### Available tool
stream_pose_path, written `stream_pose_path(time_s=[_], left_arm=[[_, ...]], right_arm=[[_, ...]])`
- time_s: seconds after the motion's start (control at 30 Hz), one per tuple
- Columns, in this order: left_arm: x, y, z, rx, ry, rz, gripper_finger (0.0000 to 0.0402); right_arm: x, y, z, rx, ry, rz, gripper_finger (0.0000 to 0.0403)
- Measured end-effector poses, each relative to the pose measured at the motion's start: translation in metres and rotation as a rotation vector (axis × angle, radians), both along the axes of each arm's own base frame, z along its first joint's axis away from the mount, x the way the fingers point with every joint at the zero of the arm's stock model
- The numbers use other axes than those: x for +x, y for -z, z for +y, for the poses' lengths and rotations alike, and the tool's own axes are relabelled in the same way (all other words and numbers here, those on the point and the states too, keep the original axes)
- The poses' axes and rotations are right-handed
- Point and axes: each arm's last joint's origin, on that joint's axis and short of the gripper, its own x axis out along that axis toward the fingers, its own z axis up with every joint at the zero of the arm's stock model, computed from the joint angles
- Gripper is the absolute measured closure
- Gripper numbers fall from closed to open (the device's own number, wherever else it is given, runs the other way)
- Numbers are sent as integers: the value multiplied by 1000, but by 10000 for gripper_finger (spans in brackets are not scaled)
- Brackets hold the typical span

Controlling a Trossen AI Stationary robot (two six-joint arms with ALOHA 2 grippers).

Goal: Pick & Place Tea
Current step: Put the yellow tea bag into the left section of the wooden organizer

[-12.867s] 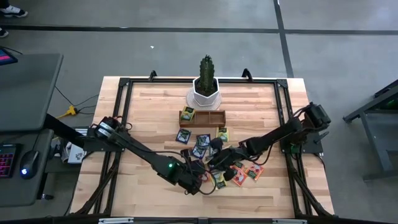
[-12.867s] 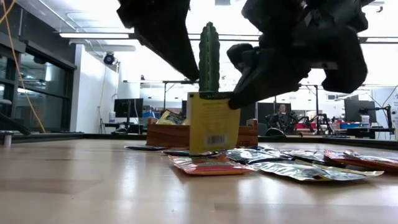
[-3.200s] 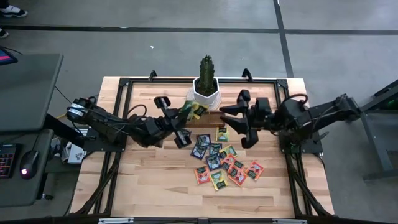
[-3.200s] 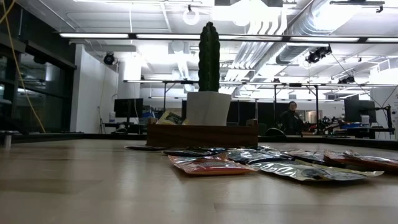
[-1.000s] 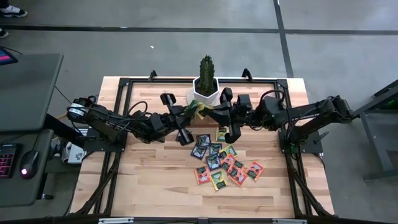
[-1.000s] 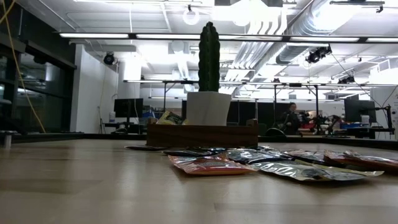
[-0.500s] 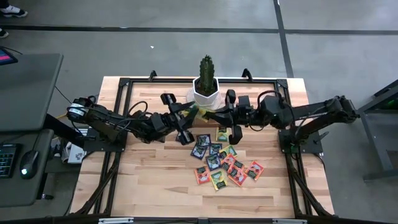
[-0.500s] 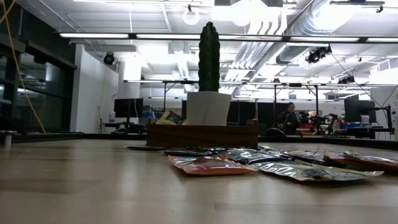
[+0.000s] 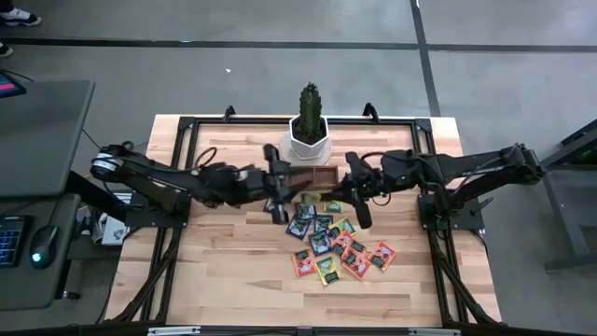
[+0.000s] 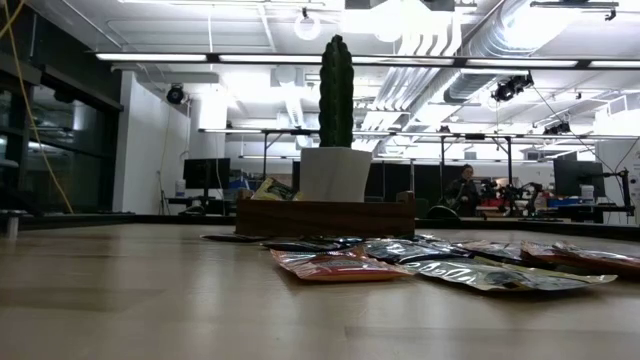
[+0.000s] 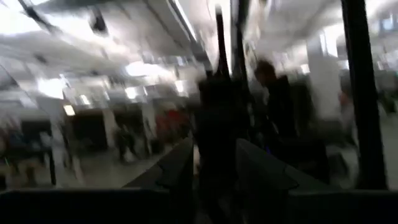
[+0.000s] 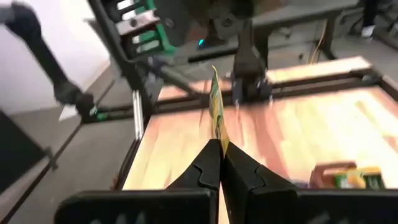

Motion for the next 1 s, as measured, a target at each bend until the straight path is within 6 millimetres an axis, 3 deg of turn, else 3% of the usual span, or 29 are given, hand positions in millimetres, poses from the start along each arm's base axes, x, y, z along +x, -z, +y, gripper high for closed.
stream_pose_path(time_s=[0.17,0.37,0.63,0.8,1.0], left_arm=[[1,-11,-2,15,57,238,282],[-1,-31,-2,34,65,489,282],[-6,-51,-1,54,60,602,282],[-7,-43,-1,90,61,697,278],[-9,-42,-1,90,94,718,222]], right_arm=[[-3,0,0,-23,-30,78,403],[-3,-20,0,-99,-55,139,403],[16,-30,3,-215,-108,301,403],[36,-34,5,-275,-143,365,403],[52,-39,7,-326,-165,401,403]])
